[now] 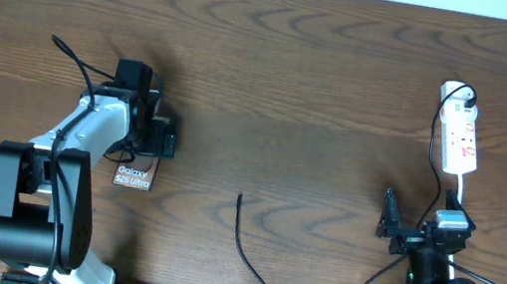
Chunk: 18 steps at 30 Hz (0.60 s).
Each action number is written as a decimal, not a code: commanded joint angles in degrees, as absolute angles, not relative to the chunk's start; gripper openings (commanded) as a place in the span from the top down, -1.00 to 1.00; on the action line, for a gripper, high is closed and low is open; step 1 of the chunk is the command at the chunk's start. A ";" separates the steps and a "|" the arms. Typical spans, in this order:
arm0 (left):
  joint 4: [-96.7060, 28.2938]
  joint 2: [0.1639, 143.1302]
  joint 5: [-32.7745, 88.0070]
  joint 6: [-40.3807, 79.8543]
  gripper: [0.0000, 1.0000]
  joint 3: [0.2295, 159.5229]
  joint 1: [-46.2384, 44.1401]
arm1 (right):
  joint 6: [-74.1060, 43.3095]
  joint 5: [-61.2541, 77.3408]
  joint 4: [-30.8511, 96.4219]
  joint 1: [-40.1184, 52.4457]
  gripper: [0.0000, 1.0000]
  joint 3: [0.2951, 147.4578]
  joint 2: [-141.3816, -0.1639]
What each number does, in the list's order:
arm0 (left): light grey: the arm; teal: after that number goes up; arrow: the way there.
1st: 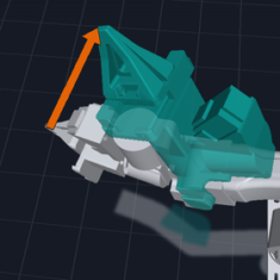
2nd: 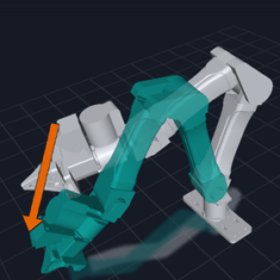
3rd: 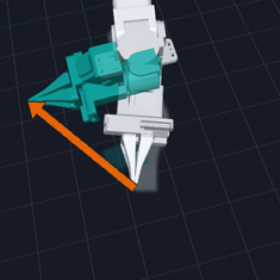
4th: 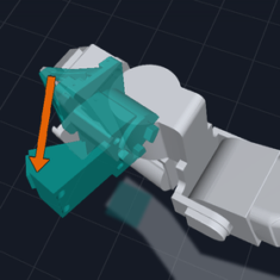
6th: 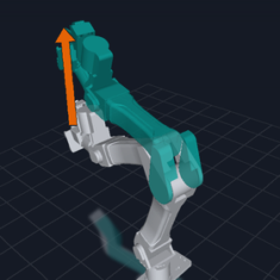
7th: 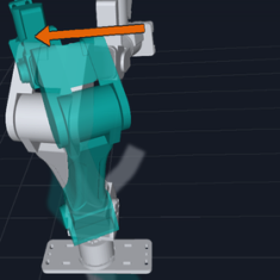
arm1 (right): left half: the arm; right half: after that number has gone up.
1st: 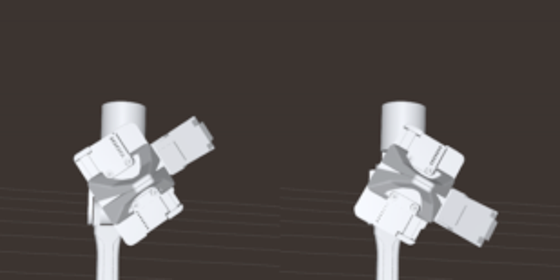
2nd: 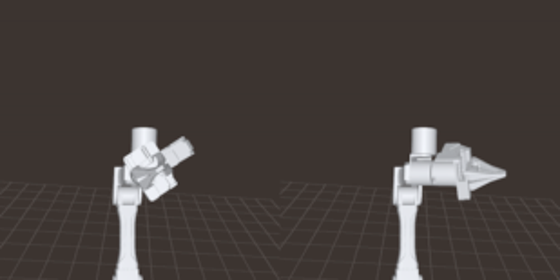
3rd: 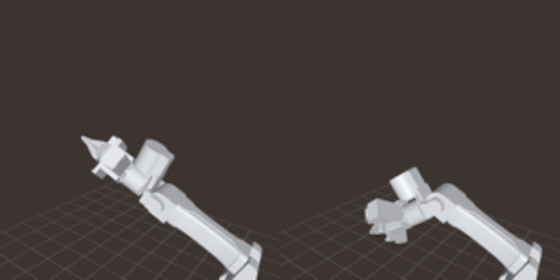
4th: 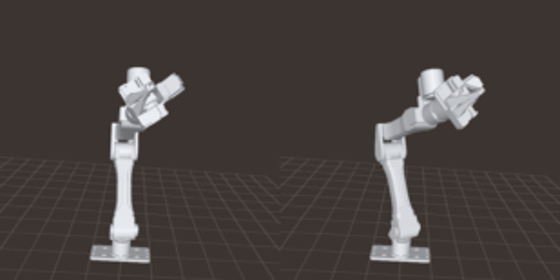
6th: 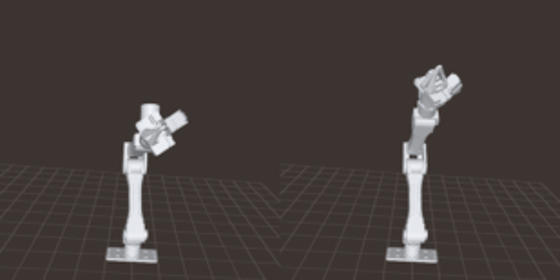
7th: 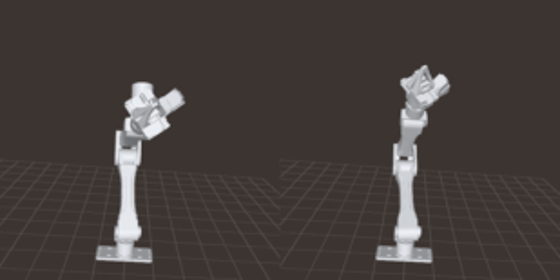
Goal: Plug charger to phone and switch on socket
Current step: 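Lower the open left gripper around the phone's bottom edge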
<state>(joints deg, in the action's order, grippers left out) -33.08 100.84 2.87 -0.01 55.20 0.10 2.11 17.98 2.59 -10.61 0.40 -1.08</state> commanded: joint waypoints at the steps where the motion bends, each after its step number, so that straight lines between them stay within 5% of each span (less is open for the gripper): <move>1: -33.78 102.76 0.84 -0.38 -0.96 52.82 0.14 | 2.61 17.50 2.90 -10.02 -0.99 0.32 -0.93; 18: -36.01 102.76 0.86 -1.50 -0.96 52.80 0.14 | 2.61 17.50 2.90 -10.02 -0.99 0.32 -0.93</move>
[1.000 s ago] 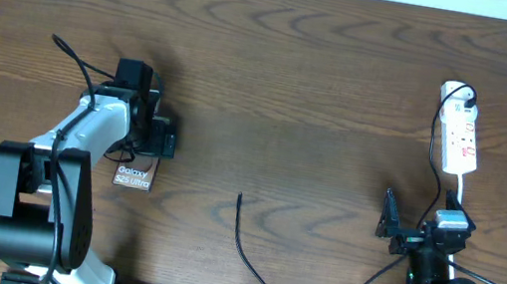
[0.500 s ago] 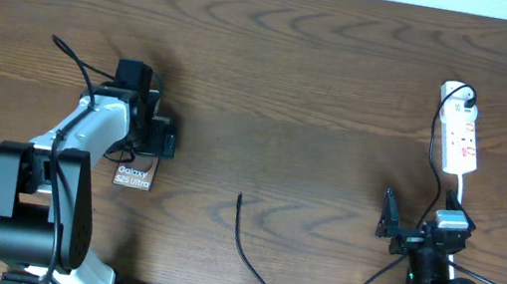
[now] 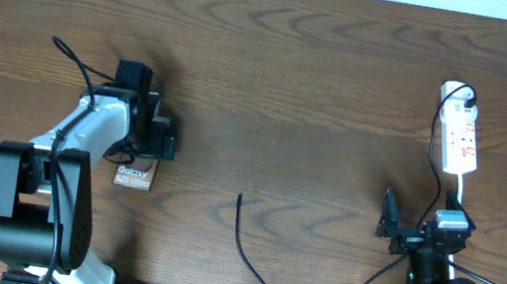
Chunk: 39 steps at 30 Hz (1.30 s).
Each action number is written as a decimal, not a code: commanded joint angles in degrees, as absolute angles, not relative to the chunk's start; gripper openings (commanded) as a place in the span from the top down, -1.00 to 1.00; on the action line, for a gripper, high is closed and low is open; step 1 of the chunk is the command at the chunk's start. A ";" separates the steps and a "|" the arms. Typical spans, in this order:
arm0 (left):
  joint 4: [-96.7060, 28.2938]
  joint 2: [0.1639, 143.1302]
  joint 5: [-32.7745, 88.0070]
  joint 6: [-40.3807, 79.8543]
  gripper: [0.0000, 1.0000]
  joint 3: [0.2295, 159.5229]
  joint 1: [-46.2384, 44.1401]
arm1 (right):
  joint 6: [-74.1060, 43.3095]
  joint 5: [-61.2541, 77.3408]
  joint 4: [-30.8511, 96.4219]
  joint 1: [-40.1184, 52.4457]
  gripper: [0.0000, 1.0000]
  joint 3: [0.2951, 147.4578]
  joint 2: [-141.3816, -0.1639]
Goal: Plug charger to phone and switch on socket
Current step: 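Lower the open left gripper around the phone's bottom edge, then close the left gripper on the phone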
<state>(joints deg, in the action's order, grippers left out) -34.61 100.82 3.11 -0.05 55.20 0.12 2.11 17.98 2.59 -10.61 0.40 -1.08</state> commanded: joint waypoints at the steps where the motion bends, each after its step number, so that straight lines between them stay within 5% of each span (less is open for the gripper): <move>1: -36.14 102.76 0.86 -1.50 -0.95 52.80 0.14 | 2.61 17.50 2.90 -10.02 -0.99 0.32 -0.93; 21: -36.99 102.76 0.84 -4.10 -0.99 52.77 0.14 | 2.61 17.50 2.90 -10.02 -0.99 0.32 -0.93; 25: -36.99 102.76 0.86 -4.08 -0.83 52.77 0.14 | 2.61 17.50 2.90 -10.02 -0.98 0.32 -0.93; 39: -36.97 102.76 0.84 -4.08 -0.75 52.77 0.14 | 2.61 17.50 2.90 -10.02 -0.98 0.32 -0.93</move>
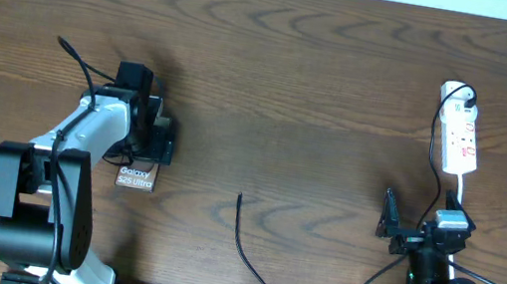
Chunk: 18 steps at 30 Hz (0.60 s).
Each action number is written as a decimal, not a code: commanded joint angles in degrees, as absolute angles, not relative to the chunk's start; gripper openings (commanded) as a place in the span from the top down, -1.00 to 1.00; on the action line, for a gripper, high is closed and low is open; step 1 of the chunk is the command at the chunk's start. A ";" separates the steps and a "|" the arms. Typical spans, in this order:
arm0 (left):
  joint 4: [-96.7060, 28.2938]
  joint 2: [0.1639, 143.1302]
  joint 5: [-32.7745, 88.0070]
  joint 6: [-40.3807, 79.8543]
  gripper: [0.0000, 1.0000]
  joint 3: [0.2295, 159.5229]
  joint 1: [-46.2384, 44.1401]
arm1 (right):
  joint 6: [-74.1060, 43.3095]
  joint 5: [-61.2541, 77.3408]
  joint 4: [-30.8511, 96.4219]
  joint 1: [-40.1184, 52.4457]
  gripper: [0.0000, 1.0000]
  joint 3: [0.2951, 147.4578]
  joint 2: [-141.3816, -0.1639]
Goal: Plug charger to phone and switch on socket
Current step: 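Close the left gripper on the phone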
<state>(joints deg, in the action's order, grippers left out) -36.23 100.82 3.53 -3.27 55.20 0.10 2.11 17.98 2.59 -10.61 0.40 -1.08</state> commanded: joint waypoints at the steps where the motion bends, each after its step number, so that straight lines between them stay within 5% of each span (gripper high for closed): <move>1: -36.97 102.76 0.84 -4.08 -0.72 52.77 0.14 | 2.61 17.50 2.90 -10.02 -0.99 0.32 -0.93; 18: -36.97 102.76 0.84 -4.08 -0.60 52.77 0.14 | 2.61 17.50 2.90 -10.02 -0.98 0.32 -0.93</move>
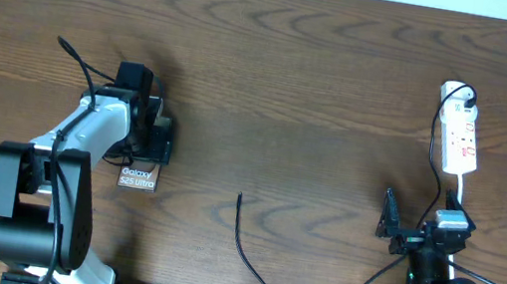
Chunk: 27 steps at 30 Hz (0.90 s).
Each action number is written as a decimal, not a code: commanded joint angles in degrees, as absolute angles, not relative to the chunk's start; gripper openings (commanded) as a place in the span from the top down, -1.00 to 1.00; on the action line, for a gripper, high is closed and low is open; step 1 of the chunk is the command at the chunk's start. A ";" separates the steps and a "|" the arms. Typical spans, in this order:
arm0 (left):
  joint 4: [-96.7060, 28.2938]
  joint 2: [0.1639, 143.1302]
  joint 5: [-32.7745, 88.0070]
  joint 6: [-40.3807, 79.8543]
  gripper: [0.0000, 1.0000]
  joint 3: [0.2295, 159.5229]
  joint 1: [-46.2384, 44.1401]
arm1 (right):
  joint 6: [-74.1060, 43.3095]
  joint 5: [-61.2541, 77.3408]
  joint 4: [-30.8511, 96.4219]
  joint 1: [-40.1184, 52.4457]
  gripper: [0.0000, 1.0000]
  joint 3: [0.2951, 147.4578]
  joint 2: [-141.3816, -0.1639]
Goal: Plug charger to phone and switch on socket
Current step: 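Close the left gripper on the phone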
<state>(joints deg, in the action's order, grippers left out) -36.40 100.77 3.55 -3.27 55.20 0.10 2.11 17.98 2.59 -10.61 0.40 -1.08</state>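
Note:
The phone (pixel 137 178), its screen reading "Galaxy S25 Ultra", lies at the left of the table with its upper part under my left gripper (pixel 159 140). That gripper looks shut on the phone's top end. The black charger cable (pixel 247 254) has its free end near the table's middle and curves down along the front edge toward the right arm. The white socket strip (pixel 460 139) lies at the far right, with a white plug (pixel 456 92) in its far end. My right gripper (pixel 385 216) stands folded back near the front right, shut and empty, below the strip.
The left arm's white link and black base (pixel 37 205) fill the front left corner. A thin black wire (pixel 74 60) loops off the left wrist. The strip's own lead (pixel 435 139) runs down toward the right arm's base.
The left gripper has shifted slightly, and the phone's visible end sits a little further right and squarer to the table edge. The right arm, cable and strip have not moved.
The left gripper was on the phone's upper end with the phone slightly tilted. Over the following moments the tilt lessened, and now the phone lies straight. The right arm, the cable and the socket strip stayed in place throughout.

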 commanded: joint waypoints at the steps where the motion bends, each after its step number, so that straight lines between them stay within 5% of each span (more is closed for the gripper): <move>1: -36.97 102.76 0.84 -4.08 -0.59 52.77 0.14 | 2.61 17.50 2.90 -10.02 -0.99 0.32 -0.93; 18: -36.97 102.76 0.84 -4.05 -0.31 52.77 0.14 | 2.61 17.50 2.90 -10.02 -0.99 0.32 -0.93; 23: -36.97 102.76 0.84 -4.05 -0.05 52.77 0.14 | 2.61 17.50 2.90 -10.02 -0.99 0.32 -0.93; 27: -36.97 102.76 0.84 -4.05 0.56 52.77 0.14 | 2.61 17.50 2.90 -10.02 -0.99 0.32 -0.93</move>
